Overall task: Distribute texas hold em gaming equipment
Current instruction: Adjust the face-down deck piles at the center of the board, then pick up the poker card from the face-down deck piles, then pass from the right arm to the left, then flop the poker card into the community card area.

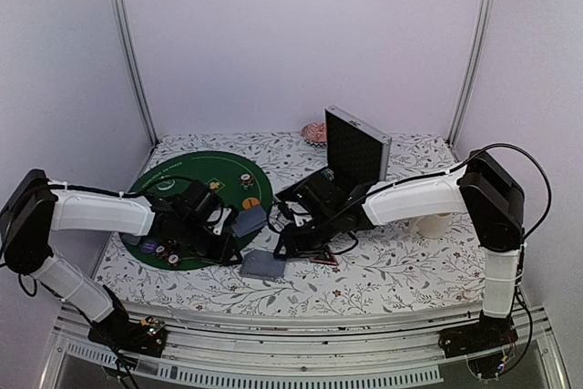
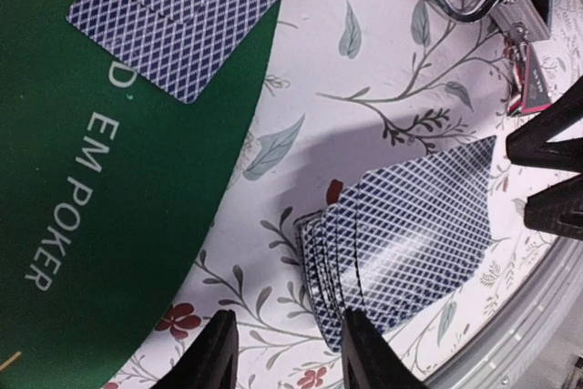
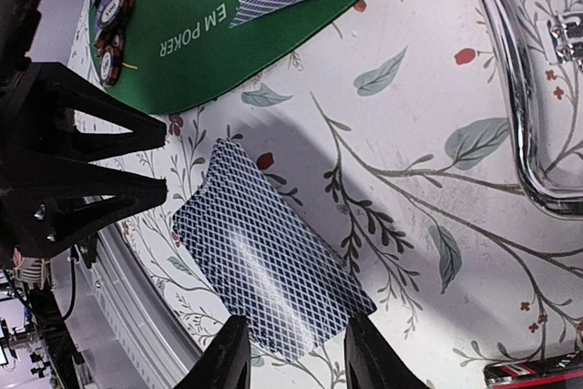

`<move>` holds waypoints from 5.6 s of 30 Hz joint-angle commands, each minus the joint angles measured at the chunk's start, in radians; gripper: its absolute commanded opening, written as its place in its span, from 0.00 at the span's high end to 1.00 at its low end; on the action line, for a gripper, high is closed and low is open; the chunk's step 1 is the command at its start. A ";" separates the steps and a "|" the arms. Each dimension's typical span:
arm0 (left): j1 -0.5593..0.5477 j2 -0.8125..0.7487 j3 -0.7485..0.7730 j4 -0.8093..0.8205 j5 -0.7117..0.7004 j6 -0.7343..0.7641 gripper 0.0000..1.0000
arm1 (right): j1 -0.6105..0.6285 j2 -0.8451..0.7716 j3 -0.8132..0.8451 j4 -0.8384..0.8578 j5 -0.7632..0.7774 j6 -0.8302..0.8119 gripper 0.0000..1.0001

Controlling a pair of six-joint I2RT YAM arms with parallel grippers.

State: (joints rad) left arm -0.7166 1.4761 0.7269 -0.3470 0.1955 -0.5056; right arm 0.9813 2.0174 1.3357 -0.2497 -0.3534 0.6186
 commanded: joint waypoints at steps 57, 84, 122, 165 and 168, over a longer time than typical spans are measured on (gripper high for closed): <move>-0.045 -0.219 0.022 0.104 0.120 0.153 0.53 | -0.014 -0.282 -0.037 -0.061 -0.030 -0.332 0.98; 0.088 -0.519 -0.105 0.521 0.639 0.037 0.64 | -0.011 -0.480 -0.076 0.145 -0.299 -0.453 0.98; 0.279 0.364 0.452 -0.148 -1.132 0.679 1.00 | -0.034 -0.537 -0.182 0.123 -0.039 -0.406 0.15; 0.256 0.501 0.384 -0.215 -0.836 0.623 1.00 | -0.034 -0.541 -0.193 0.130 -0.039 -0.401 0.13; 0.256 0.500 0.388 -0.230 -0.835 0.615 1.00 | -0.033 -0.540 -0.190 0.130 -0.039 -0.403 0.13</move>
State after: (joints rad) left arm -0.4469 1.9846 1.1362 -0.5209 -0.7124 0.1318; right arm 0.9482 1.5097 1.1503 -0.1310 -0.4004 0.2203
